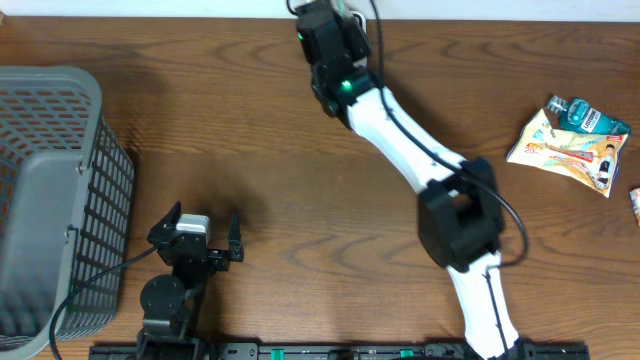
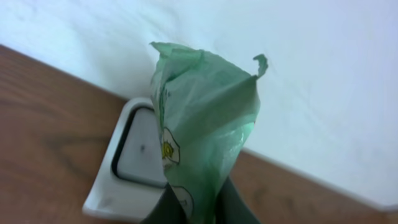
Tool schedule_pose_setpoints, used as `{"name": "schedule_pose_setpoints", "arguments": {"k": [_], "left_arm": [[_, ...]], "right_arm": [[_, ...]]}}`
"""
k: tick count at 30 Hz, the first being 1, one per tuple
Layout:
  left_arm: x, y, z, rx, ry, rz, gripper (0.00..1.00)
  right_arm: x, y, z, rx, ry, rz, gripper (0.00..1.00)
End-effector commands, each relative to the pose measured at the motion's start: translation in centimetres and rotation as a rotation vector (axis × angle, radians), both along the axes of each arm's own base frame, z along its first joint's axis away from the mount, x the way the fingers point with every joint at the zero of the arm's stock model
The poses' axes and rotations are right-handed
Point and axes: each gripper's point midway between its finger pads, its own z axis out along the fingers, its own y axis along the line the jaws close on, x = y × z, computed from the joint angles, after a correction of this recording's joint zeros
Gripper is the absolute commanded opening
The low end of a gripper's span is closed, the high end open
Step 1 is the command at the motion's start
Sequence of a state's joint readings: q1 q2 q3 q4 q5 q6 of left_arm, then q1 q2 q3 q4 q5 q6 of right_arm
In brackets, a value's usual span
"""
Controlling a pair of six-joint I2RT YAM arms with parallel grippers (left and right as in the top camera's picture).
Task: Scan the item barcode
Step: 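Hold the wipes pack up to the white scanner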
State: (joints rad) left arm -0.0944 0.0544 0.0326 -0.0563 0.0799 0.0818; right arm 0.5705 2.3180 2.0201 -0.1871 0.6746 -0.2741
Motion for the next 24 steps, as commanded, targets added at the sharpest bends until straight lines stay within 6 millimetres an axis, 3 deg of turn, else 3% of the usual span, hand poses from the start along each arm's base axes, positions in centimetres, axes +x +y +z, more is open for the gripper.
{"name": "schedule_pose_setpoints", "arguments": {"k": [1, 8, 13, 21, 24], "left_arm": [[-0.2, -0.1, -1.5, 0.0, 0.044, -0.01, 1.0], [-0.2, -0.1, -1.5, 0.0, 0.044, -0.01, 1.0], [-0.2, -0.1, -1.5, 0.0, 0.044, -0.01, 1.0], [-0.2, -0.1, -1.5, 0.0, 0.044, -0.01, 1.0], [-0.2, -0.1, -1.5, 0.0, 0.044, -0.01, 1.0]], "right_arm": [[2.7, -0.9, -1.5, -0.154, -0.022, -0.04, 0.01], [5.5, 0.1, -2.8, -0.345, -0.148, -0.081, 0.01], [5.7, 0.8, -4.0, -0.367, -0.158, -0.064, 0.01], [5.9, 0.4, -4.2, -0.347, -0.158, -0.075, 0.01], [5.5, 1.2, -5.0, -0.355, -0.13, -0.05, 0.01]]}}
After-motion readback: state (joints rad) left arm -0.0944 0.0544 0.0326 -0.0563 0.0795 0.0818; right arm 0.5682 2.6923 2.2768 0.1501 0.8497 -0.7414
